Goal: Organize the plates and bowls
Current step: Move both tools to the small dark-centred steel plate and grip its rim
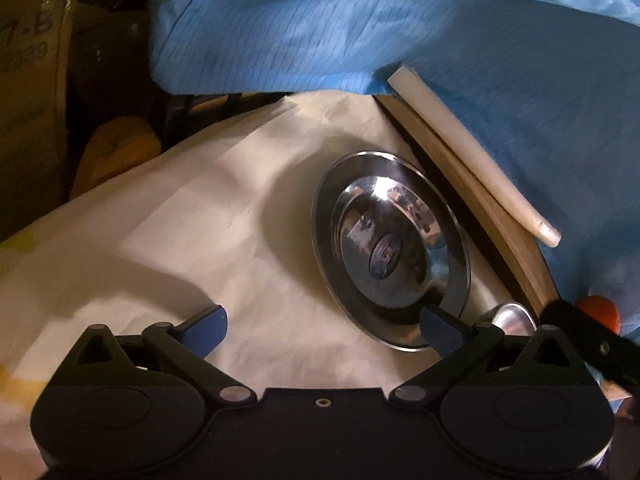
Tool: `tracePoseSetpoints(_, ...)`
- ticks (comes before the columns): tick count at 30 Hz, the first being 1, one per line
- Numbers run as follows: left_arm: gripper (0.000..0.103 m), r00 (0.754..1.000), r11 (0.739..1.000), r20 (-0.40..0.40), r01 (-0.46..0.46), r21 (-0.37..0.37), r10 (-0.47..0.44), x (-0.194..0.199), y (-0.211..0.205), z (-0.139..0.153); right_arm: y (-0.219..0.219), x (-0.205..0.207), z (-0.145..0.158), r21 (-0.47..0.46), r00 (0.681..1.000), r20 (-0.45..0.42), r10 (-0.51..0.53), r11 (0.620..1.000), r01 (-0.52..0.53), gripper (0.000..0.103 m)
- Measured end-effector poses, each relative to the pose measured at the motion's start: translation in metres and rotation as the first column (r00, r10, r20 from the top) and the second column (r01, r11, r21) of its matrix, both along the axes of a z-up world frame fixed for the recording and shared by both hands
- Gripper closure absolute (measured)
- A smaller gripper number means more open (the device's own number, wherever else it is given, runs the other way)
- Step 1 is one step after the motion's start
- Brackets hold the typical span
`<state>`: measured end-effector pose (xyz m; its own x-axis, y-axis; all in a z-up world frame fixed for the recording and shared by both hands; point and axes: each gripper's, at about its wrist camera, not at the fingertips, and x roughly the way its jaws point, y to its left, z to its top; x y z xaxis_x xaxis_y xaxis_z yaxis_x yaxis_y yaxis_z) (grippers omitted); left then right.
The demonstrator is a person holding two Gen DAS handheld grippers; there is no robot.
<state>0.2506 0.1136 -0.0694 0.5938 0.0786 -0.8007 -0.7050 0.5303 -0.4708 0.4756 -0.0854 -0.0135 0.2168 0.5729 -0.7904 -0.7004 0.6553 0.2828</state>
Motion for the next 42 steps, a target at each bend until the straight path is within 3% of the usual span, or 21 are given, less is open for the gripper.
tracePoseSetpoints(14, 0.002, 0.998, 1.0, 0.062, 0.014, 0.016, -0.015, 0.0, 0.0, -0.011, 0.028, 0.034, -0.034, 0.009, 0.991, -0.136, 0.007, 1.0, -0.006, 0.001)
tracePoseSetpoints(19, 0.01, 0.998, 0.996, 0.056, 0.013, 0.085, -0.017, 0.002, -0.002, -0.01, 0.038, 0.041, -0.045, 0.002, 0.986, -0.163, -0.025, 1.0, 0.026, 0.001)
tracePoseSetpoints(27, 0.025, 0.998, 0.995, 0.066, -0.005, 0.103, -0.002, 0.002, 0.001, -0.011, 0.055, 0.043, -0.059, -0.053, 0.99, -0.141, -0.019, 0.999, 0.012, 0.003)
tracePoseSetpoints(35, 0.052, 0.997, 0.995, 0.081, -0.009, 0.095, 0.002, -0.001, 0.002, -0.012, 0.069, 0.036, -0.064, -0.1, 0.995, -0.104, 0.007, 0.995, -0.018, 0.004)
tracePoseSetpoints(42, 0.055, 0.997, 0.997, 0.08, -0.008, 0.078, 0.002, 0.002, 0.005, -0.015, 0.08, 0.026, -0.068, -0.208, 0.999, -0.037, 0.035, 0.977, -0.042, 0.011)
